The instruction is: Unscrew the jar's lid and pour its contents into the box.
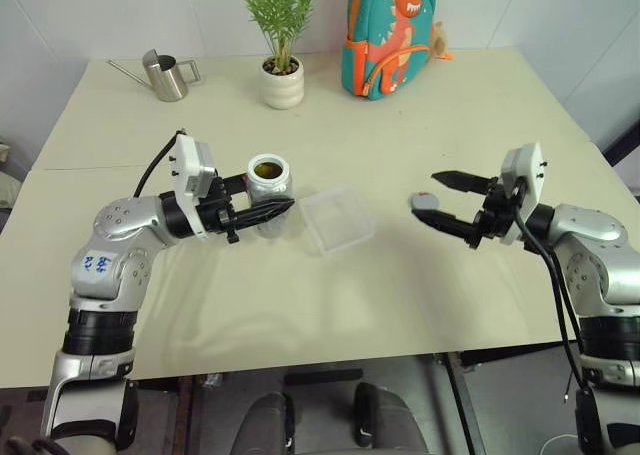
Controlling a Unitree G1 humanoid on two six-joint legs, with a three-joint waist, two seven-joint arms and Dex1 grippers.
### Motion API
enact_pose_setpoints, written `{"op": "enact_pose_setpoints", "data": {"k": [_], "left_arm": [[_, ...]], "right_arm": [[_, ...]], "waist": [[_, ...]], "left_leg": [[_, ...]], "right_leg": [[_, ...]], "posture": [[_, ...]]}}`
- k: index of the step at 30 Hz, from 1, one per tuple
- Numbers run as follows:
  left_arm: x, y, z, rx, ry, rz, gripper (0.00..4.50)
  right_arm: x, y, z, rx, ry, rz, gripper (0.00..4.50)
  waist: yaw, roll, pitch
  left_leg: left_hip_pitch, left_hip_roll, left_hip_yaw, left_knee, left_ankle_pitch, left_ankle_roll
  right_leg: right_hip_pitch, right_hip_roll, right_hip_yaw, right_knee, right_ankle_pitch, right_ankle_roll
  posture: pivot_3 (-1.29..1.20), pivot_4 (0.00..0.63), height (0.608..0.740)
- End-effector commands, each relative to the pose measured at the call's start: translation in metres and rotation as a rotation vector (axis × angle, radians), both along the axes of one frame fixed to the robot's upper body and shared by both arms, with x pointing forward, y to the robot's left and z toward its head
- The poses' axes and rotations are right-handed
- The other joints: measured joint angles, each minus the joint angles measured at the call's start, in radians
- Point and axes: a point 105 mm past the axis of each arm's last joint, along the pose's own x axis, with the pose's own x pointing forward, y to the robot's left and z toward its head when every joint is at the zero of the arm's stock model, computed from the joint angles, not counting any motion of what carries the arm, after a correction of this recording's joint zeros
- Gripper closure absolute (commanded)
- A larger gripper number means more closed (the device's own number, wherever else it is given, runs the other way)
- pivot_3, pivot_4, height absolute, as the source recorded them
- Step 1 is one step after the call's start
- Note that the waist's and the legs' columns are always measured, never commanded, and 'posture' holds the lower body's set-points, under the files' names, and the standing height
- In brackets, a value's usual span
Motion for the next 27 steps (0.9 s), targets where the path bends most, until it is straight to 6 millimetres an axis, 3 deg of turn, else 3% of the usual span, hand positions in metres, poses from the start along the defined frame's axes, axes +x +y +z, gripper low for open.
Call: {"op": "enact_pose_setpoints", "data": {"k": [1, 4, 7, 11, 14, 20, 27], "left_arm": [[0.013, -0.005, 0.006, 0.074, -0.071, 0.053, 2.28], [0.024, -0.009, 0.007, 0.129, -0.114, 0.091, 2.28], [0.047, -0.013, 0.013, 0.262, -0.274, 0.209, 2.28], [0.069, -0.023, 0.014, 0.577, -0.653, 0.327, 2.28], [0.082, -0.034, 0.021, 0.651, -0.857, 0.381, 2.28], [0.08, -0.075, 0.021, 0.857, -1.433, 0.265, 2.28], [0.081, -0.092, 0.014, 0.957, -1.908, 0.163, 2.28]], "right_arm": [[-0.004, -0.001, 0.007, -0.032, -0.062, -0.025, 0.03], [-0.007, -0.002, -0.002, -0.05, -0.045, -0.035, 0.03], [-0.011, -0.001, -0.01, -0.052, -0.029, -0.04, 0.03], [-0.012, 0.001, -0.014, -0.043, -0.021, -0.055, 0.03], [-0.011, 0.002, -0.018, -0.037, -0.015, -0.062, 0.03], [-0.009, 0.006, -0.025, -0.022, -0.001, -0.074, 0.03], [-0.009, 0.01, -0.028, 0.012, 0.007, -0.091, 0.03]], "waist": [[0.002, 0.0, 0.0], [0.009, 0.0, 0.0], [0.023, 0.0, 0.0], [0.025, 0.0, 0.0], [0.024, -0.001, 0.0], [0.026, -0.001, 0.0], [0.023, -0.001, 0.0]], "left_leg": [[0.0, 0.0, 0.0, 0.0, 0.0, 0.0], [0.0, 0.0, 0.0, 0.0, 0.0, 0.001], [-0.002, 0.0, 0.0, 0.0, 0.0, 0.001], [-0.003, -0.001, 0.001, 0.003, 0.0, 0.001], [-0.003, 0.0, 0.001, 0.003, 0.0, 0.001], [-0.004, 0.0, 0.001, 0.002, 0.0, 0.002], [-0.005, 0.0, 0.002, 0.002, -0.001, 0.003]], "right_leg": [[0.0, 0.0, 0.0, 0.0, 0.001, 0.0], [0.0, 0.0, 0.0, -0.002, 0.001, 0.0], [0.0, 0.001, 0.0, -0.002, 0.001, 0.0], [0.0, 0.001, 0.0, -0.003, 0.003, 0.001], [0.0, 0.001, 0.0, -0.003, 0.003, 0.001], [-0.001, 0.001, -0.001, -0.003, 0.003, 0.001], [-0.002, 0.002, -0.001, -0.004, 0.003, 0.001]], "posture": [[0.0, 0.15, 0.74], [0.0, 0.15, 0.74], [0.0, 0.15, 0.74], [0.0, 0.15, 0.74], [0.0, 0.15, 0.74], [0.0, 0.15, 0.74], [0.0, 0.15, 0.74]]}}
